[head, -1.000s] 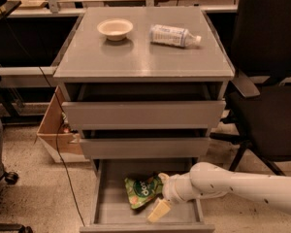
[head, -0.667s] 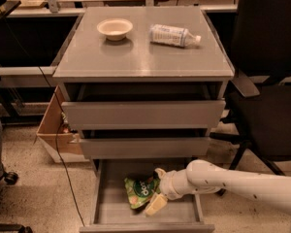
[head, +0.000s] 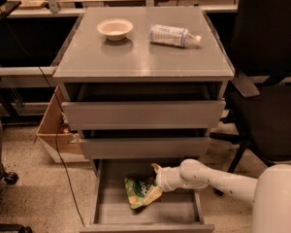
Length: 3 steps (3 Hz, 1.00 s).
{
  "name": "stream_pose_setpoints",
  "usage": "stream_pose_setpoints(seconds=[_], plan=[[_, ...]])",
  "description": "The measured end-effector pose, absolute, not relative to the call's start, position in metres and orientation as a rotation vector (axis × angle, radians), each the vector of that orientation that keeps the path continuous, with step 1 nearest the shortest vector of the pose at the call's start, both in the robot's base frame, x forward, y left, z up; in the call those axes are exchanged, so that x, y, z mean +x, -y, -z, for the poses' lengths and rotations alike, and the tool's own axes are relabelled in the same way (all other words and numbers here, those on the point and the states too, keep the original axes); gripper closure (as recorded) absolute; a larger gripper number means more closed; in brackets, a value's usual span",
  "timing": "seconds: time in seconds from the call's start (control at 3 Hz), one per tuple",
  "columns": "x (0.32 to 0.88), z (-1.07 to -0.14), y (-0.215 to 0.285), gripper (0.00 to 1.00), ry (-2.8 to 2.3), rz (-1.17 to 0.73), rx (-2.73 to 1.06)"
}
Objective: Pick green rice chip bag from bottom drawer and place on counter
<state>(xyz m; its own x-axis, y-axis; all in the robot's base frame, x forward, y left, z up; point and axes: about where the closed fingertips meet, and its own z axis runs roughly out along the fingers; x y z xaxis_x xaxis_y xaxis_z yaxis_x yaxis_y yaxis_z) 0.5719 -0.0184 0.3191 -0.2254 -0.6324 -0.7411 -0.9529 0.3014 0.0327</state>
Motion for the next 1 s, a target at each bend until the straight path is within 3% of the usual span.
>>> stream_pose_setpoints(seconds=[1.0], plan=[[0.612,-0.252,0.014,0.00,-1.944,-0.666,-1.383]])
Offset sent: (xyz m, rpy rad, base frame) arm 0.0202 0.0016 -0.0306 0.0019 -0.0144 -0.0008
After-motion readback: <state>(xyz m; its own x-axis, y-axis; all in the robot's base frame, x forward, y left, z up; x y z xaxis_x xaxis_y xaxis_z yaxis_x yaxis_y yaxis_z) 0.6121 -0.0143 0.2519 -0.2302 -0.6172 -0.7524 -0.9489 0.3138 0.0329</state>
